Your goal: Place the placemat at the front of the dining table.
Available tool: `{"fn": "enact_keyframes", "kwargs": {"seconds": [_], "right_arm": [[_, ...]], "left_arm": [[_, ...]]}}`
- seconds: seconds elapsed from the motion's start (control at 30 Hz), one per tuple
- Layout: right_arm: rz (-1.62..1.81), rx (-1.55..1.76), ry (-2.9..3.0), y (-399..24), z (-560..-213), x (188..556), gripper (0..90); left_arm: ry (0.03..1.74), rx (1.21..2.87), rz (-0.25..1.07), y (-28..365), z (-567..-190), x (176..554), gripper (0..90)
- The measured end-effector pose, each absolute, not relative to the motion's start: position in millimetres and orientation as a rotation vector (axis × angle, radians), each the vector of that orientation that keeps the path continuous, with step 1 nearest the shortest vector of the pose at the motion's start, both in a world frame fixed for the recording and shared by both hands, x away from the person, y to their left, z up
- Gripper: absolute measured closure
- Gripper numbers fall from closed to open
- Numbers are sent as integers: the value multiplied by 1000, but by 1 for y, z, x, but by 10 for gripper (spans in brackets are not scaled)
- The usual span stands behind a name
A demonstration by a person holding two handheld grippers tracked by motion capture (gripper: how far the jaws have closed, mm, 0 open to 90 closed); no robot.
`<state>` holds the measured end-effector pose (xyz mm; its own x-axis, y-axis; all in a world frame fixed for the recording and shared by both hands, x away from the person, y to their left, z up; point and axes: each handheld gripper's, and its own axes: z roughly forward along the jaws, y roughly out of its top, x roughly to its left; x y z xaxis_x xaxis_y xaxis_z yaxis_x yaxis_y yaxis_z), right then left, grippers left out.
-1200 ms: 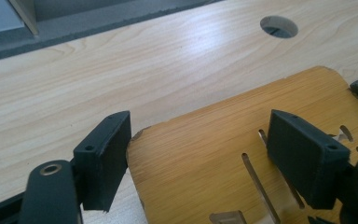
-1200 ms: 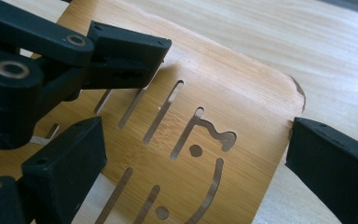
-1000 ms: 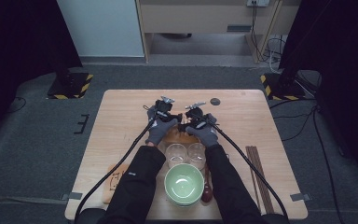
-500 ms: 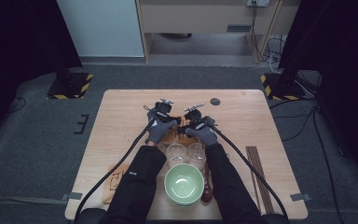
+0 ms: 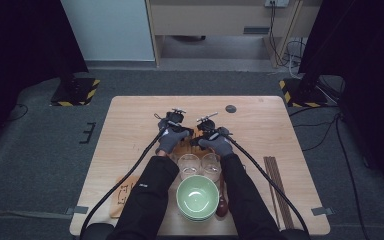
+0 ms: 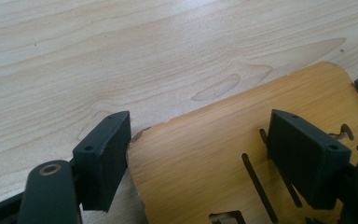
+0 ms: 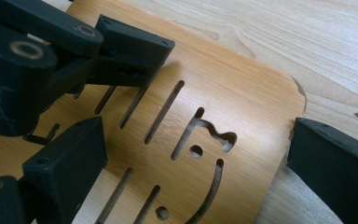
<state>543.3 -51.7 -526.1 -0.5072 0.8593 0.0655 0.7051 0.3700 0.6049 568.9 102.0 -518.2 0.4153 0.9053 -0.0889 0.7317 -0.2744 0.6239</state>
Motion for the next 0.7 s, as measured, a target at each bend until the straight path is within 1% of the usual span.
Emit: {"fn": "enact_keyframes", "kwargs": {"seconds": [0.13, 0.37, 0.57, 0.7], "right_arm": [[858, 1375, 2358, -52, -526, 543, 52], [869, 1350, 2352, -52, -524, 542, 53], [886, 1324, 2325, -54, -517, 540, 55], [930, 1306, 2294, -58, -506, 537, 57]], "left_arm": [[1387, 2095, 359, 102, -520, 569, 209], [1386, 2069, 370, 104, -518, 569, 189], [1367, 2020, 426, 108, -505, 567, 179], [1327, 2001, 503, 115, -486, 564, 175]]}}
